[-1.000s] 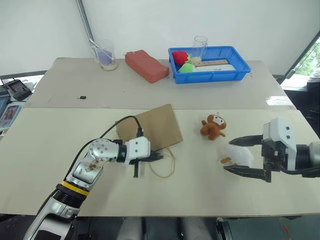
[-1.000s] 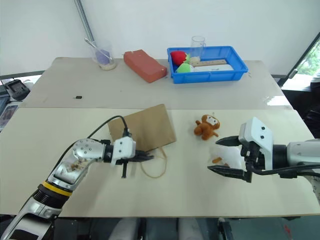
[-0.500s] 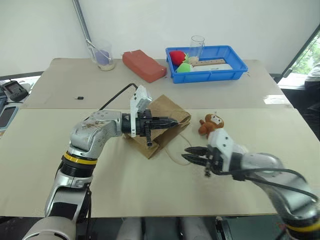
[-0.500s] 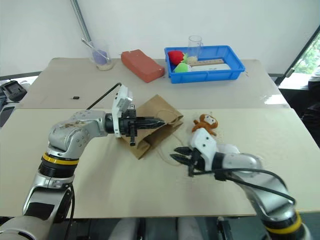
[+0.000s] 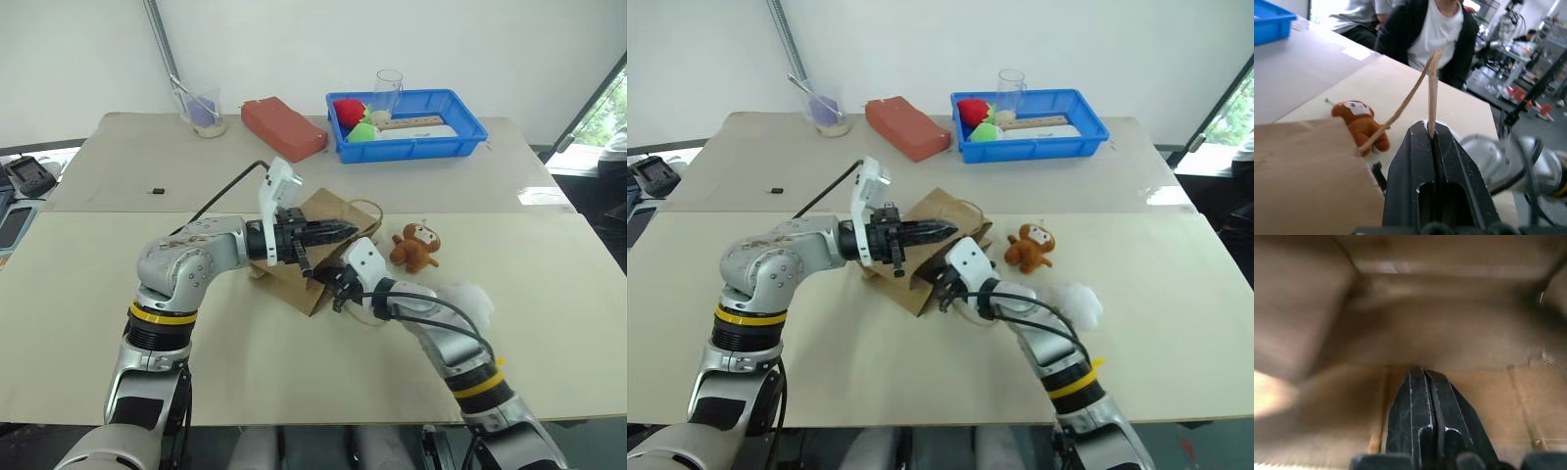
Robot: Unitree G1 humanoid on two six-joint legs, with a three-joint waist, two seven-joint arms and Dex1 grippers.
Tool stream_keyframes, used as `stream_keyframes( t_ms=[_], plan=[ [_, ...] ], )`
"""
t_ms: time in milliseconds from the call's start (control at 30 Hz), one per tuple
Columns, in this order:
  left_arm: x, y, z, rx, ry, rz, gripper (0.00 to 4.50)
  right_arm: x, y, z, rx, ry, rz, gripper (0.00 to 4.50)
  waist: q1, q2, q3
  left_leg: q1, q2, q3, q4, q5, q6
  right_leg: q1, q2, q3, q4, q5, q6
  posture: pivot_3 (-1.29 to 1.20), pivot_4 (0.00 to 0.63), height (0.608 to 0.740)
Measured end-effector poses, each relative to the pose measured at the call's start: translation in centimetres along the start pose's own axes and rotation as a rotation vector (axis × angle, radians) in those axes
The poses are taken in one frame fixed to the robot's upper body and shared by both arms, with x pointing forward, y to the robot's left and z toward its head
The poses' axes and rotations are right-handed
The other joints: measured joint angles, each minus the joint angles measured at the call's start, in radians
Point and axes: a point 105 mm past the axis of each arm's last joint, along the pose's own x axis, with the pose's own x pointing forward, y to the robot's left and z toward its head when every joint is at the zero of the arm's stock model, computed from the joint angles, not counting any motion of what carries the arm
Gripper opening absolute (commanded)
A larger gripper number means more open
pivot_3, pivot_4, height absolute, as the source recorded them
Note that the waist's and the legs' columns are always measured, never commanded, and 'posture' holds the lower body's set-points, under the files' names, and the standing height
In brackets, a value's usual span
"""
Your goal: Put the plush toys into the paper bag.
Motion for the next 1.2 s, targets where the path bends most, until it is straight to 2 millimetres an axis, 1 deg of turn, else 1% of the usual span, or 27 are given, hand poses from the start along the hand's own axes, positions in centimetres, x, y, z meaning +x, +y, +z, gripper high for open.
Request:
stream_keyframes(
  t_ms=[67, 200, 300, 400, 467, 533, 633, 800, 867, 933, 1000, 1033, 1067, 1100, 1133, 1167, 1200],
  plan=[
    [-0.5, 0.4, 0.8, 0.005, -0.021, 0.029, 0.0, 0.5, 0.1, -0.1, 0.004, -0.012, -0.009, 0.01, -0.004, 0.0, 0.0, 0.001, 0.0, -0.001, 0.0, 0.0, 0.0, 0.001, 0.0, 0.0, 0.001, 0.0, 0.0, 0.0, 0.15, 0.74],
    [-1.3, 0.9, 2.4, 0.045, -0.043, 0.066, 0.0, 0.8, 0.2, -0.2, 0.014, -0.015, -0.018, 0.01, -0.009, 0.0, 0.0, 0.004, 0.0, -0.004, -0.001, 0.001, -0.001, 0.002, 0.001, 0.0, 0.002, 0.0, 0.0, 0.0, 0.15, 0.74],
    [-1.6, 1.2, 4.8, 0.131, -0.082, 0.098, 0.0, 0.9, 0.2, -0.2, 0.022, -0.015, -0.023, 0.01, -0.008, 0.0, -0.001, 0.005, 0.0, -0.003, -0.001, 0.001, -0.003, 0.003, 0.001, 0.0, 0.004, 0.0, 0.0, 0.0, 0.15, 0.74],
    [-1.5, 0.3, 7.5, 0.238, -0.138, 0.082, 0.0, 1.0, 0.2, -0.2, 0.031, -0.016, -0.024, 0.01, -0.009, 0.0, -0.001, 0.006, 0.0, -0.003, -0.001, 0.001, -0.003, 0.002, 0.001, 0.0, 0.005, 0.0, 0.0, 0.0, 0.15, 0.74],
    [-1.5, -0.1, 8.2, 0.269, -0.153, 0.073, 0.0, 1.1, 0.2, -0.1, 0.033, -0.016, -0.022, 0.01, -0.01, 0.0, -0.001, 0.006, 0.0, -0.003, -0.001, 0.001, -0.003, 0.002, 0.001, 0.0, 0.006, 0.0, 0.0, 0.0, 0.15, 0.74],
    [-1.3, -0.4, 8.4, 0.287, -0.157, 0.066, 0.0, 1.2, 0.2, -0.1, 0.034, -0.015, -0.021, 0.01, -0.012, 0.0, -0.001, 0.006, 0.0, -0.003, -0.001, 0.002, -0.003, 0.002, 0.001, 0.001, 0.007, 0.0, 0.0, 0.0, 0.15, 0.74],
    [-1.1, -0.8, 8.2, 0.307, -0.141, 0.053, 0.0, 1.3, 0.2, -0.1, 0.032, -0.014, -0.022, 0.01, -0.012, 0.0, -0.001, 0.006, 0.0, -0.003, -0.001, 0.002, -0.003, 0.002, 0.001, 0.001, 0.007, 0.0, 0.0, 0.0, 0.15, 0.74],
    [-0.9, -0.5, 5.2, 0.283, -0.07, 0.056, 0.0, 1.2, 0.3, 0.2, 0.051, -0.017, -0.001, 0.01, -0.012, 0.0, -0.001, 0.005, 0.0, -0.003, -0.001, 0.002, -0.003, 0.001, 0.001, 0.001, 0.007, 0.0, 0.0, 0.0, 0.15, 0.74],
    [-0.8, -0.4, 4.6, 0.281, -0.057, 0.055, 0.0, 0.9, 0.3, 0.3, 0.079, -0.014, 0.018, 0.01, -0.01, 0.0, -0.001, 0.004, 0.0, -0.003, -0.001, 0.002, -0.003, 0.0, 0.001, 0.001, 0.007, 0.0, 0.0, 0.0, 0.15, 0.74],
    [-0.7, -0.7, 4.3, 0.296, -0.057, 0.044, 0.0, 0.2, 0.5, 0.8, 0.091, -0.015, 0.044, 0.6, -0.007, 0.0, -0.001, 0.003, 0.0, -0.003, -0.001, 0.002, -0.003, -0.001, 0.001, 0.001, 0.007, 0.0, 0.0, 0.0, 0.15, 0.74],
    [-0.6, -0.7, 3.5, 0.289, -0.044, 0.037, 0.0, -0.9, 0.4, 1.8, 0.085, -0.036, 0.059, 1.26, -0.006, 0.0, -0.001, 0.002, 0.0, -0.004, -0.001, 0.002, -0.003, -0.001, 0.001, 0.0, 0.008, 0.0, 0.0, 0.0, 0.15, 0.74],
    [-0.5, -0.8, 3.2, 0.289, -0.037, 0.032, 0.0, -1.8, 0.4, 2.5, 0.061, -0.046, 0.071, 1.65, -0.005, 0.0, -0.001, 0.0, -0.001, -0.004, -0.001, 0.002, -0.003, -0.002, 0.0, 0.0, 0.007, 0.0, 0.0, 0.0, 0.15, 0.74],
    [-0.5, -0.7, 3.0, 0.289, -0.034, 0.031, 0.0, -2.6, 0.3, 3.0, 0.046, -0.056, 0.082, 1.91, -0.004, 0.0, -0.001, 0.0, -0.001, -0.004, -0.001, 0.002, -0.003, -0.002, 0.0, -0.001, 0.007, 0.0, 0.0, 0.0, 0.15, 0.74],
    [-0.4, -0.8, 3.0, 0.29, -0.034, 0.027, 0.0, -3.5, 0.3, 3.4, 0.031, -0.063, 0.086, 2.35, -0.002, 0.0, 0.0, -0.001, -0.001, -0.004, -0.001, 0.002, -0.003, -0.002, 0.0, -0.001, 0.006, 0.0, 0.0, 0.0, 0.15, 0.74],
    [-0.5, -0.8, 3.0, 0.294, -0.034, 0.022, 0.0, -4.6, 0.4, 3.7, 0.016, -0.064, 0.103, 2.62, 0.001, 0.0, 0.0, -0.001, -0.001, -0.004, -0.001, 0.001, -0.003, -0.001, 0.0, -0.001, 0.003, 0.0, 0.0, 0.0, 0.15, 0.74],
    [-0.5, -0.9, 3.0, 0.297, -0.035, 0.02, 0.0, -5.7, 0.3, 3.7, -0.002, -0.054, 0.118, 3.04, 0.002, 0.0, 0.0, -0.001, -0.001, -0.004, -0.002, 0.001, -0.003, 0.0, 0.0, -0.002, 0.0, 0.0, 0.0, 0.0, 0.15, 0.74],
    [-0.5, -0.9, 3.0, 0.298, -0.035, 0.017, 0.0, -6.4, 0.3, 3.7, -0.013, -0.045, 0.128, 3.35, 0.002, -0.001, 0.0, -0.001, -0.001, -0.004, -0.002, 0.001, -0.003, 0.0, 0.0, -0.002, 0.0, 0.0, 0.0, 0.0, 0.15, 0.74]
  ],
)
